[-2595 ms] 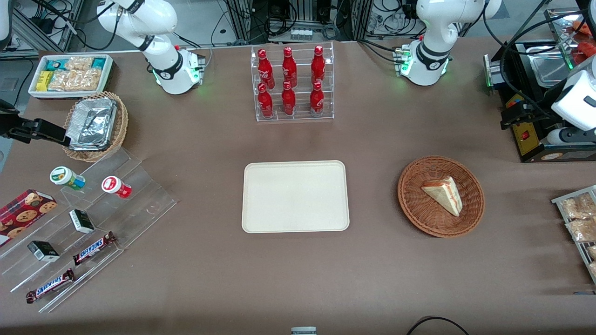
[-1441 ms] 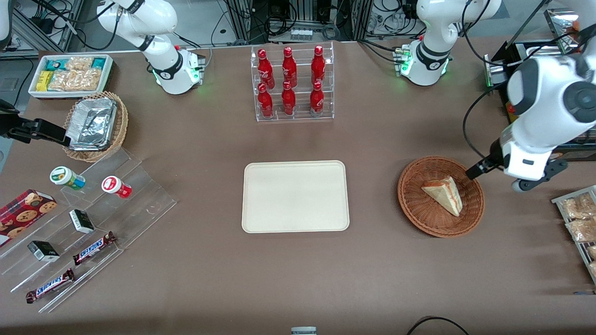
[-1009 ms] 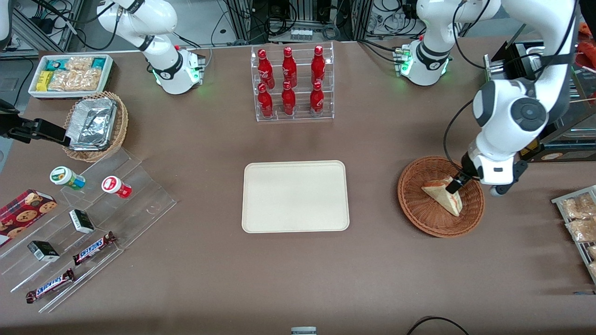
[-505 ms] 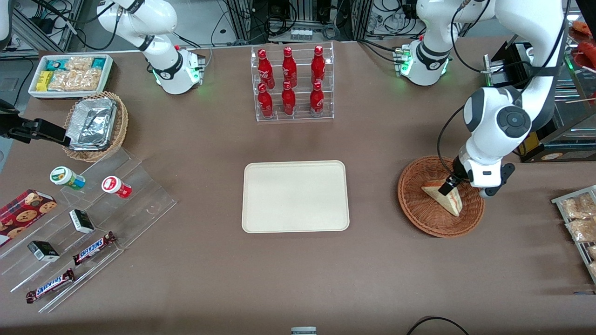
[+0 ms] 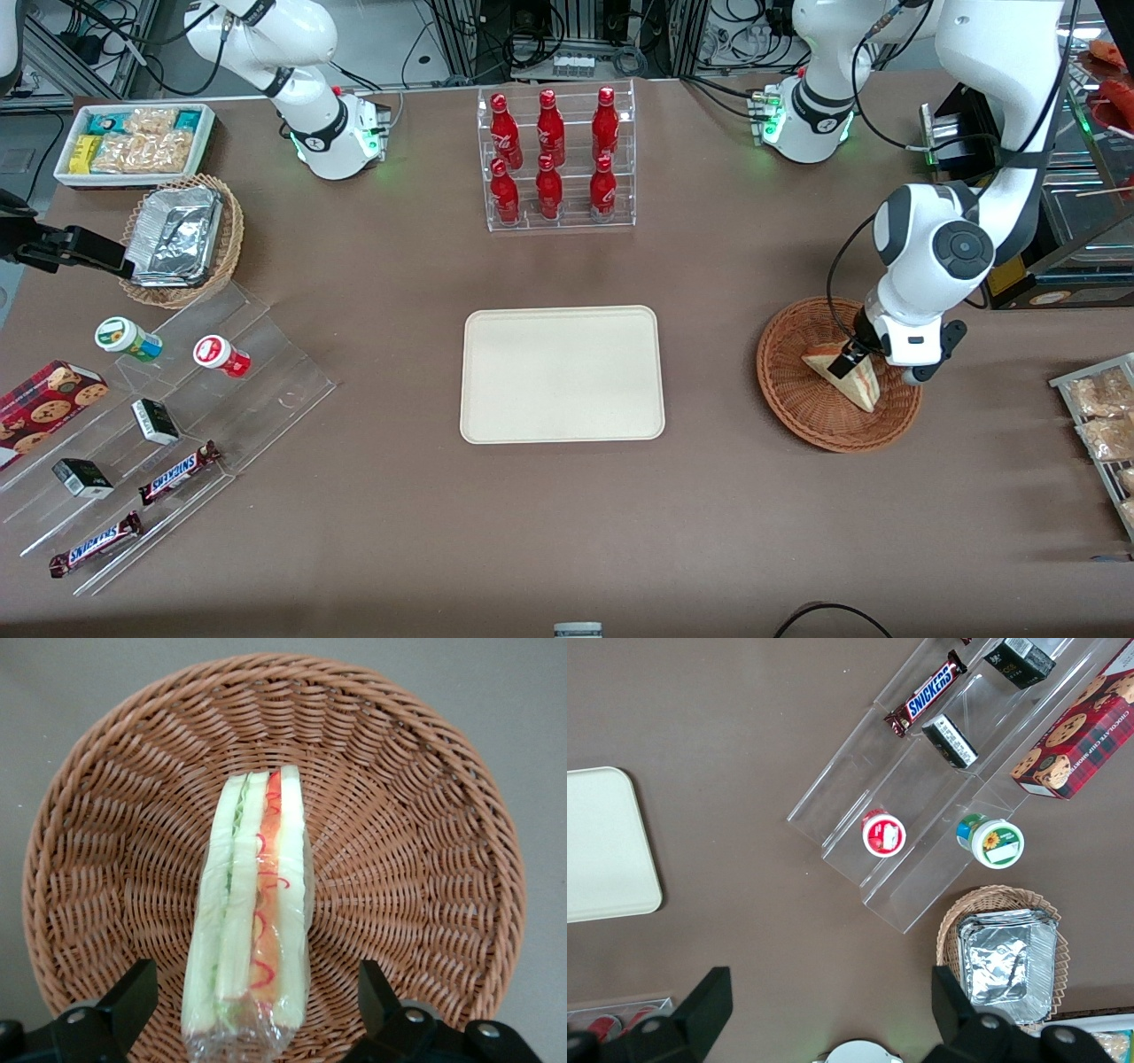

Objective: Place sandwich from basket to tray
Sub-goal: 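Lower the open left gripper around the wrapped sandwich and close it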

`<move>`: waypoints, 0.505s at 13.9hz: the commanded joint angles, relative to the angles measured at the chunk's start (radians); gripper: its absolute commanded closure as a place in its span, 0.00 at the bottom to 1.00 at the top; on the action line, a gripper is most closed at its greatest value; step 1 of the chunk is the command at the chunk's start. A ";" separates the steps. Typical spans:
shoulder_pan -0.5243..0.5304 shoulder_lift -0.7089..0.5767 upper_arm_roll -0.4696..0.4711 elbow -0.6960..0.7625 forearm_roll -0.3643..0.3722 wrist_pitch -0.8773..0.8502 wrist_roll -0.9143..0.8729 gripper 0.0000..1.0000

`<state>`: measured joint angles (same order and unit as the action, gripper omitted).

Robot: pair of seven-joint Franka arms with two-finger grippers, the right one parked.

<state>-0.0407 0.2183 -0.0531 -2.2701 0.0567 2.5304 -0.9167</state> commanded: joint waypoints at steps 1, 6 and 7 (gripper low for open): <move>-0.004 0.015 0.001 -0.011 0.003 0.025 -0.016 0.00; -0.004 0.021 0.001 -0.009 0.005 0.022 -0.021 0.64; -0.004 0.016 0.001 -0.008 0.005 0.021 -0.024 0.77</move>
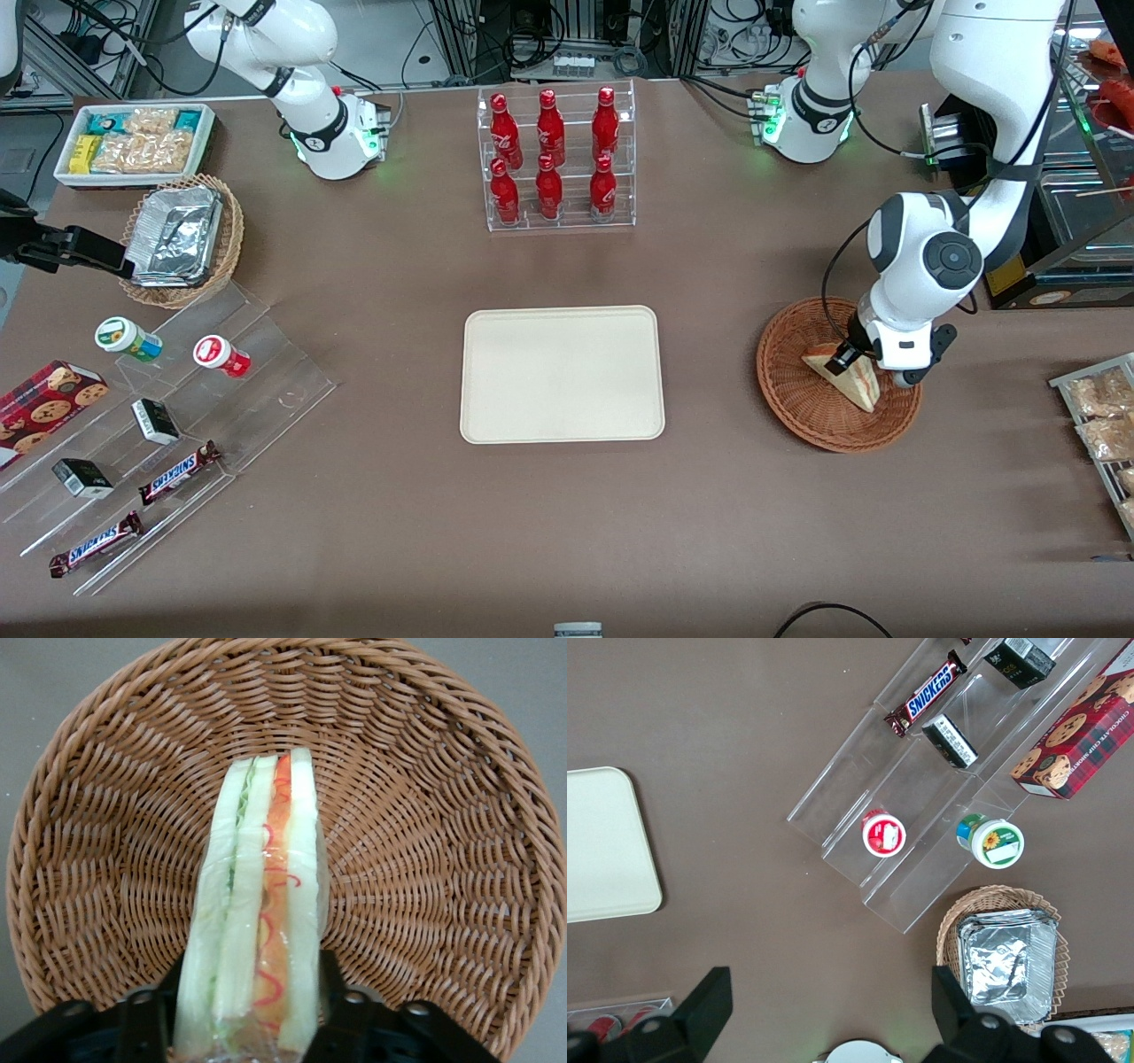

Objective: Place sandwich from basket to tray
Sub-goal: 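Lower the open left gripper around the wrapped sandwich and close it, then lift the sandwich with the left gripper and carry it to the cream tray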

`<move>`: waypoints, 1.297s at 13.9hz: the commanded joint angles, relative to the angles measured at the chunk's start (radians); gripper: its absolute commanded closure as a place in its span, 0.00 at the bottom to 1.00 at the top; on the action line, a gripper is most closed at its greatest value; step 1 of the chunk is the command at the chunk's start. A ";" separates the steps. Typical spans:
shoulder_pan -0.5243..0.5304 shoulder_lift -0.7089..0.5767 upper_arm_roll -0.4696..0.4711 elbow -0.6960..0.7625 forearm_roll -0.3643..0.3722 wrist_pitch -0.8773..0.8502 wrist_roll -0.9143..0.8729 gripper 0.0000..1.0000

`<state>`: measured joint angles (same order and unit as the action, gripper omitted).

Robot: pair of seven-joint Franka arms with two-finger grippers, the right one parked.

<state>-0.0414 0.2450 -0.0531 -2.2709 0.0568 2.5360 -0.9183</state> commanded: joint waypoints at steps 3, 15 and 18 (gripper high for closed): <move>-0.003 -0.032 0.001 -0.001 0.005 0.004 -0.025 0.81; -0.017 -0.131 -0.250 0.320 0.018 -0.557 -0.019 0.81; -0.018 -0.113 -0.379 0.352 0.018 -0.551 -0.024 0.81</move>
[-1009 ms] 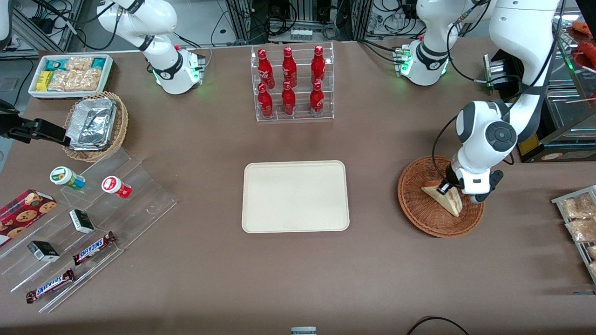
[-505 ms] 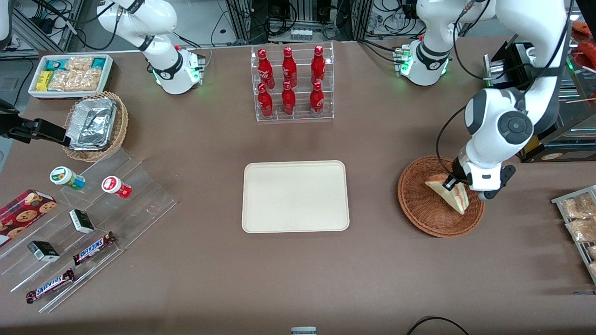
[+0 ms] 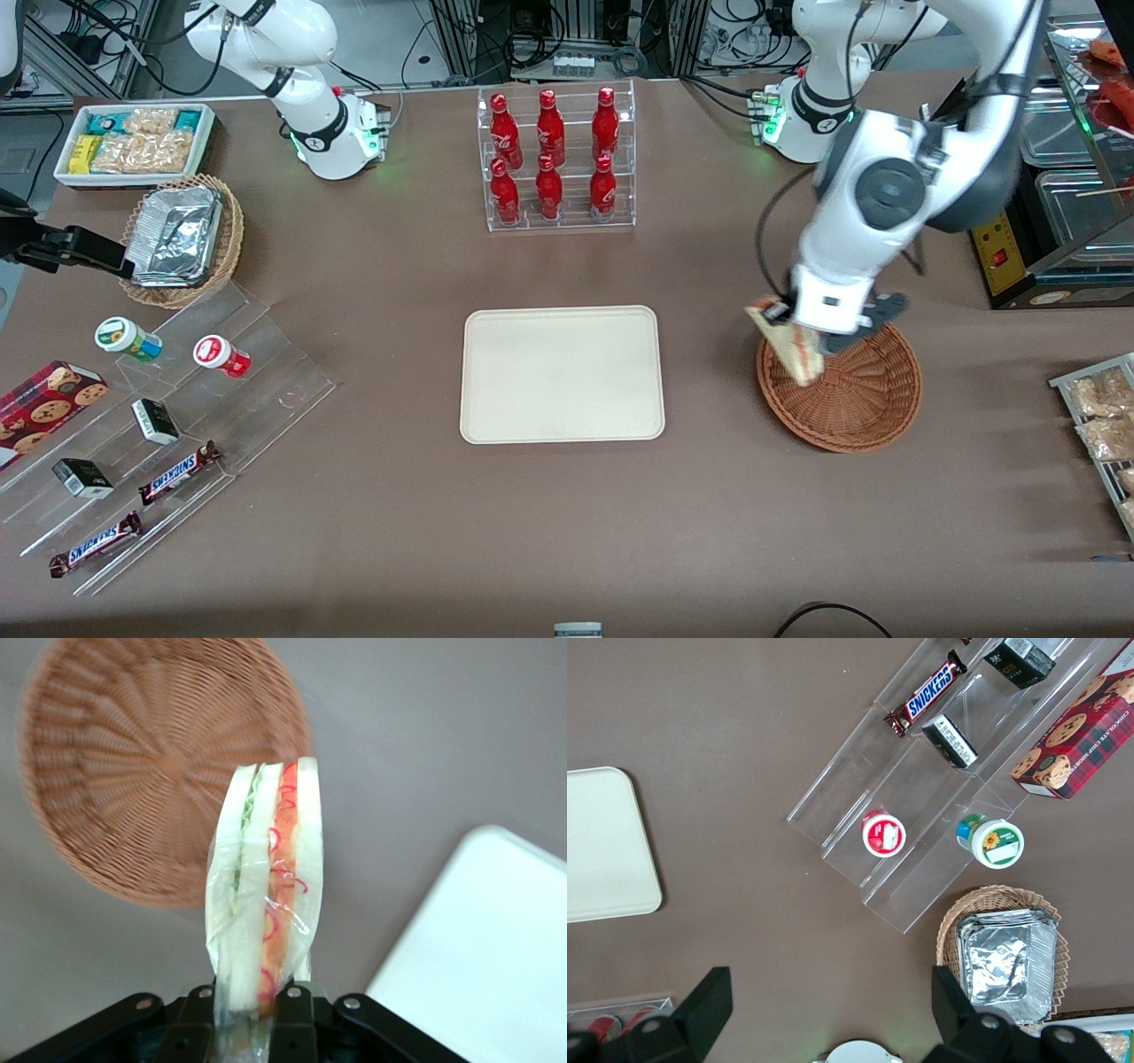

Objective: Place sandwich from basket to tray
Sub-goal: 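Lift the sandwich with the left gripper and carry it to the cream tray, then lower the sandwich onto the tray center and open the left gripper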

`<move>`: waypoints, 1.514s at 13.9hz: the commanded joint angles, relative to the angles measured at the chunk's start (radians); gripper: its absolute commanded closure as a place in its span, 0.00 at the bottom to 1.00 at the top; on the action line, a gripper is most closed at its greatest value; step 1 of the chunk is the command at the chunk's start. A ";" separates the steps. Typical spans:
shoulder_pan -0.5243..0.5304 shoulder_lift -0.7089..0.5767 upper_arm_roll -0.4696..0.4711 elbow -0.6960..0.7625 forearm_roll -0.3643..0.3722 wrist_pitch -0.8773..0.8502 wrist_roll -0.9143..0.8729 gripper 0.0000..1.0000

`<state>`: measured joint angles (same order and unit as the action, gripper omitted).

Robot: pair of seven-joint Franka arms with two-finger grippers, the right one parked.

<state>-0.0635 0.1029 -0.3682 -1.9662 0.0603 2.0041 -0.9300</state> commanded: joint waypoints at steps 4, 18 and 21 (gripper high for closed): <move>-0.122 0.158 -0.126 0.167 0.076 -0.018 -0.053 0.81; -0.418 0.710 -0.117 0.575 0.470 0.146 -0.276 0.79; -0.429 0.735 -0.117 0.584 0.496 0.160 -0.274 0.79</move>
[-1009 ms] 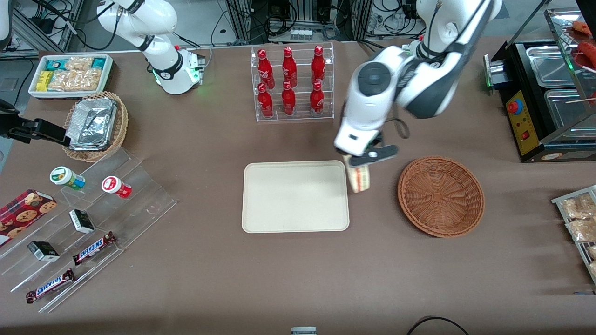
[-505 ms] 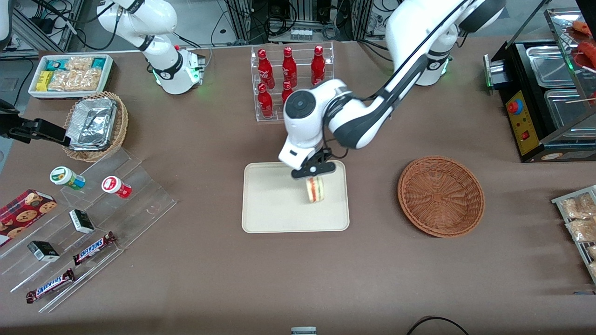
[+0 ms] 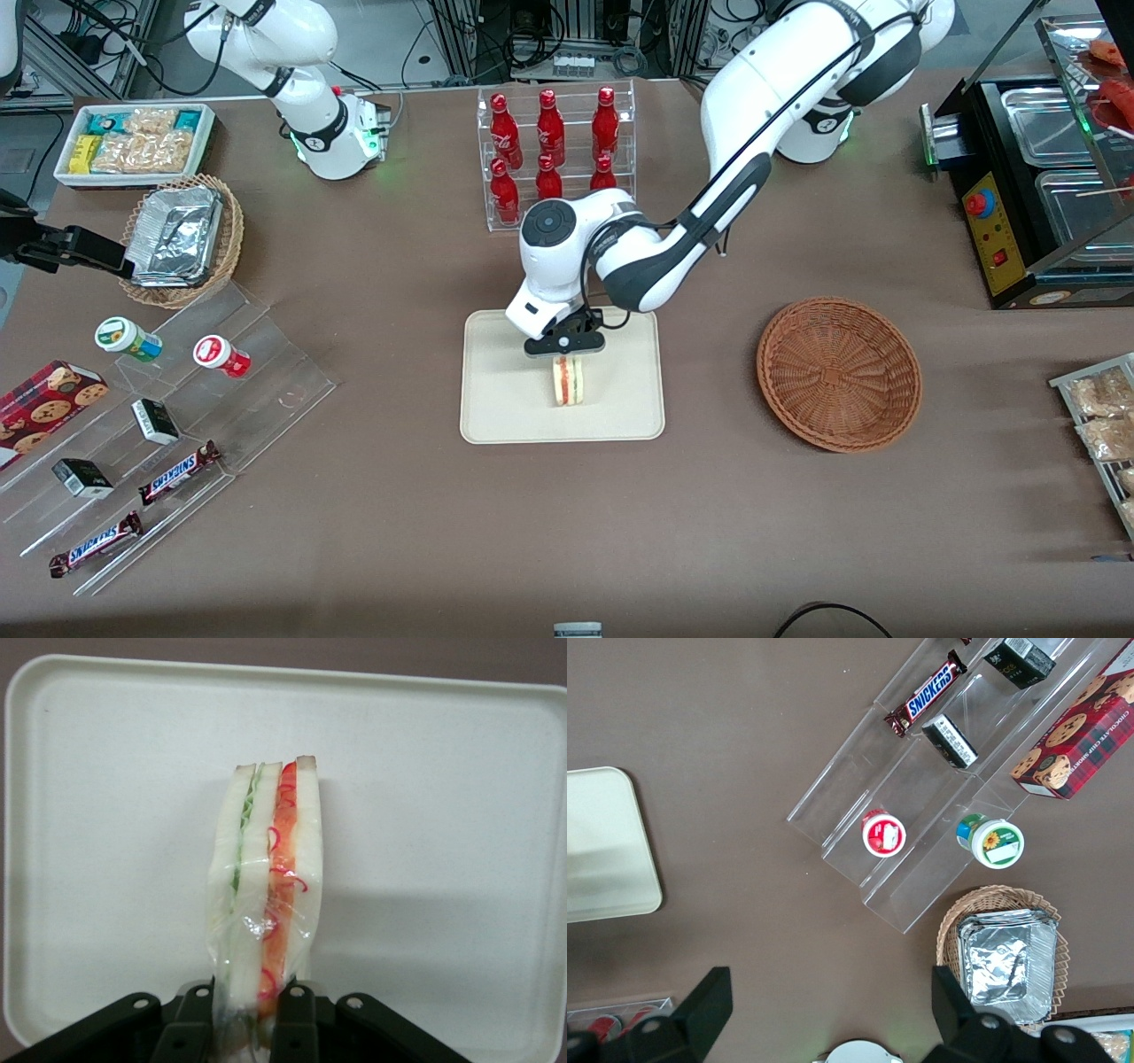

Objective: Place sandwich from basket to tray
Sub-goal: 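Lower the sandwich onto the tray center and open the left gripper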

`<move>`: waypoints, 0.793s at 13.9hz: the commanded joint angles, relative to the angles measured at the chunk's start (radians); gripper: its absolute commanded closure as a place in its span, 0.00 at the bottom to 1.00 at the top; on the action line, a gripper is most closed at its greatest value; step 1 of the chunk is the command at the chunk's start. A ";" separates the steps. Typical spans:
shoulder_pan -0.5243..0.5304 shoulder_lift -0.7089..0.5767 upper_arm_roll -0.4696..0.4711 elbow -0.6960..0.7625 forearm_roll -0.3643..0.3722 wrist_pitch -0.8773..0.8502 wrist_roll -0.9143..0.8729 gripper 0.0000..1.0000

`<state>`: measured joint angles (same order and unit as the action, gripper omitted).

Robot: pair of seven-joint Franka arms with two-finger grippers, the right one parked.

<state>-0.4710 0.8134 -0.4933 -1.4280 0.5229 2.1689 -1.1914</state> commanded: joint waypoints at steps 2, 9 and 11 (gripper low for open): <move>-0.027 0.039 0.009 0.047 0.040 -0.004 -0.011 0.79; -0.024 0.033 0.009 0.047 0.065 -0.009 -0.011 0.01; -0.012 -0.009 0.007 0.047 0.049 -0.023 -0.017 0.01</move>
<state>-0.4805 0.8423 -0.4928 -1.3965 0.5676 2.1686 -1.1918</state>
